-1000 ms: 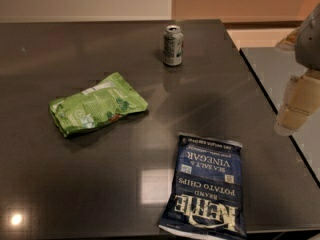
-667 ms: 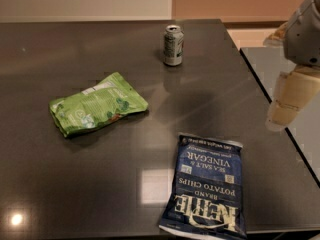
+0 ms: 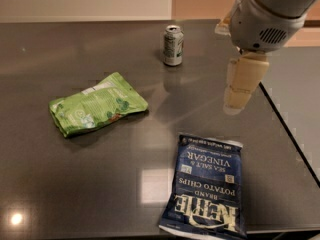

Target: Move green rice chip bag near blue chip bag

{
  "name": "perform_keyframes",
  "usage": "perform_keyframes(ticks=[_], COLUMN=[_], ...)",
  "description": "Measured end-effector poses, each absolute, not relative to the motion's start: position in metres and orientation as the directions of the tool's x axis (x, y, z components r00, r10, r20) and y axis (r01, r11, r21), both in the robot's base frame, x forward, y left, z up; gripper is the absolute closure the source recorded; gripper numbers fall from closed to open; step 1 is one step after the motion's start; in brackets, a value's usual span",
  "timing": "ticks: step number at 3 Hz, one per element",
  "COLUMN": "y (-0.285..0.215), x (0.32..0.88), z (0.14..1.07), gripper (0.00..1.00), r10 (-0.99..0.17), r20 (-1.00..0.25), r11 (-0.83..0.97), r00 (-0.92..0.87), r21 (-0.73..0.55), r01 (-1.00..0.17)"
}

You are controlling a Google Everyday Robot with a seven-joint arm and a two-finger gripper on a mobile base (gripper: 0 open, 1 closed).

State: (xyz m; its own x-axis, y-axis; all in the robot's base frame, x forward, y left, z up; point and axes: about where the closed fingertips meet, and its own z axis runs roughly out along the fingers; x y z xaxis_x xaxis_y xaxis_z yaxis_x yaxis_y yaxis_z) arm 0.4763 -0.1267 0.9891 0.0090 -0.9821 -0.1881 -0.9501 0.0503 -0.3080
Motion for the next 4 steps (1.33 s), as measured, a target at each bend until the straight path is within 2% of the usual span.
perform_keyframes(ticks=[2,4], y=[-0.031,0.051], x=[0.525,0.568], z=[0.962,0.922], gripper=[0.00,0.00], r10=[-0.966,-0.934], r20=[-0.188,-0.226], r11=[-0.119,-0.230], r00=[0.179,0.277], r21=[-0.293,-0.215], r01=[-0.949,-0.949])
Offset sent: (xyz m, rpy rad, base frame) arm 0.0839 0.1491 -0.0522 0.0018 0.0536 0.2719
